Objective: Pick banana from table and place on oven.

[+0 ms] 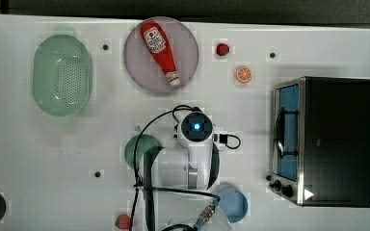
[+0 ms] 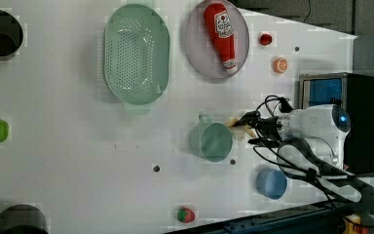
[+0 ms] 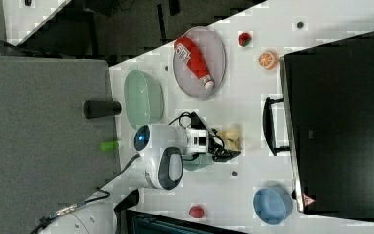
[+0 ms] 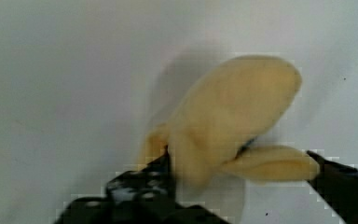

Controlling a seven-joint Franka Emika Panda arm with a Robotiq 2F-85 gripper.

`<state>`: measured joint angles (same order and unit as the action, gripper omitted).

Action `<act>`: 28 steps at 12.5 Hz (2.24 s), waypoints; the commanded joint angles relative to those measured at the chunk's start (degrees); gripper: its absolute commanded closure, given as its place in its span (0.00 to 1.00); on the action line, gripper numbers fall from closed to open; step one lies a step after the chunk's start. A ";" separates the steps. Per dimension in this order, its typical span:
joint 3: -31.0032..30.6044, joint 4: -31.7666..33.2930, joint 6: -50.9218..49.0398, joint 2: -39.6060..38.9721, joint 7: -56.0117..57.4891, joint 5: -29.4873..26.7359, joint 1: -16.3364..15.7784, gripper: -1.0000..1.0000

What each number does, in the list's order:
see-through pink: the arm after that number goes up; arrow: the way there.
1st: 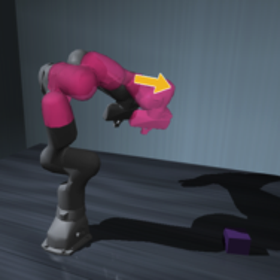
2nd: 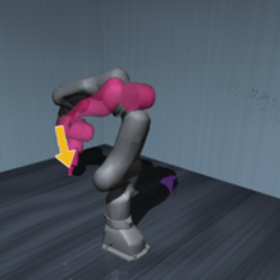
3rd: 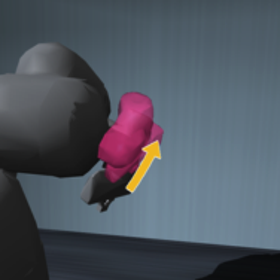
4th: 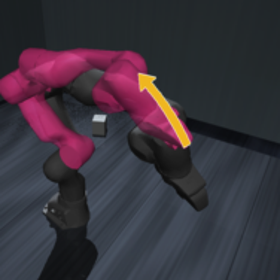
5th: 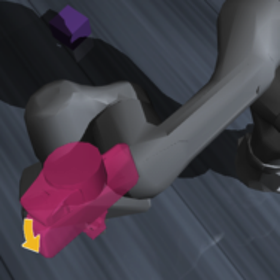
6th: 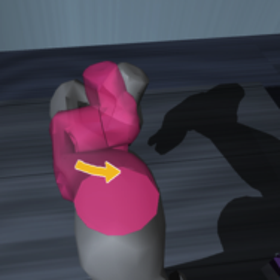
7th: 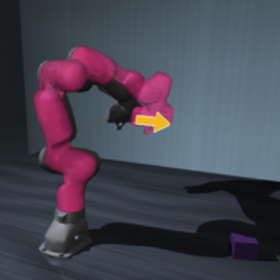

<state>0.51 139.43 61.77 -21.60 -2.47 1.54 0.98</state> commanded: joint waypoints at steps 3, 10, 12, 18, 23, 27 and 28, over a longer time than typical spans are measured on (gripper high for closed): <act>0.56 -0.37 2.35 1.54 -1.56 0.06 0.01 0.64; 0.45 -0.92 -0.01 13.54 -1.56 0.06 -0.01 0.75; 0.42 -3.10 -8.58 19.99 -1.56 0.06 -0.08 0.75; 2.86 -18.76 -37.75 29.75 -1.43 0.02 0.72 0.75; 13.12 -25.02 -39.73 27.38 14.03 0.20 3.31 0.75; 21.69 -25.65 -36.93 22.15 23.35 0.20 4.67 0.75; 23.38 -25.92 -35.07 20.47 24.90 0.22 4.83 0.75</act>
<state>22.90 113.53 27.28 -1.51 16.55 1.64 5.19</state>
